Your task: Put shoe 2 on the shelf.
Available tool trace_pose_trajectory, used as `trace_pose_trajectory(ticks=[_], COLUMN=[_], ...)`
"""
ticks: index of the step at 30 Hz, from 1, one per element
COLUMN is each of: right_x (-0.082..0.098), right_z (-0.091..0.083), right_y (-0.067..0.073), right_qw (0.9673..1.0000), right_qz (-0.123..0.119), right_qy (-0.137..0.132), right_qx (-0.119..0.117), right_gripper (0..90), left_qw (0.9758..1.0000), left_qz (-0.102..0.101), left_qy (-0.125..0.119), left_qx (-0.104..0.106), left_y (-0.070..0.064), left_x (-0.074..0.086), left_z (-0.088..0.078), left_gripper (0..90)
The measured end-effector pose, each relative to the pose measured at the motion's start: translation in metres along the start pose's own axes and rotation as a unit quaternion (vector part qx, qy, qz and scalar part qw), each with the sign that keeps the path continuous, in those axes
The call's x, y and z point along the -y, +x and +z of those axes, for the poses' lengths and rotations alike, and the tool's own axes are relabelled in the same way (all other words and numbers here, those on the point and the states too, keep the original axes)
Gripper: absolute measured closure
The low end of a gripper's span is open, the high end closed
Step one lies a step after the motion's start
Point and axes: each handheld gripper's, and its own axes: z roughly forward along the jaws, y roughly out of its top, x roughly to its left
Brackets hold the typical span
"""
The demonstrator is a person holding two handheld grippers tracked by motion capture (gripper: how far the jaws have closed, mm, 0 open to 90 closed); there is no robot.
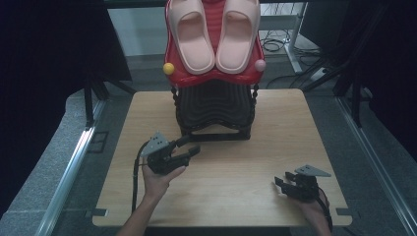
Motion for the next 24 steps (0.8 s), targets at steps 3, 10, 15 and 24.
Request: trace_pose_trajectory(ticks=[3, 10, 15, 24], right_x=[0.0, 0.0, 0.0, -0.001], right_z=[0.0, 0.0, 0.0, 0.0], right_y=[-0.001, 0.0, 0.0, 0.0], right_qw=[1.0, 1.0, 1.0, 1.0], right_qz=[-0.001, -0.003, -0.002, -0.002], right_qy=[0.0, 0.001, 0.001, 0.002], right_qx=[-0.001, 0.0, 0.001, 0.0], right_gripper=[46.8, 46.8, 46.6, 45.4], left_qw=[0.9999, 0.9985, 0.9977, 0.9974], left_qz=[-0.005, -0.013, -0.022, -0.022], left_qy=[0.016, 0.053, 0.063, 0.066], left_qx=[0.002, -0.008, -0.011, -0.018], left_y=[-0.001, 0.004, 0.009, 0.011], left_x=[0.021, 0.053, 0.061, 0.064], left_z=[0.0, -0.001, -0.001, 0.0], left_gripper=[42.6, 42.1, 41.9, 41.0])
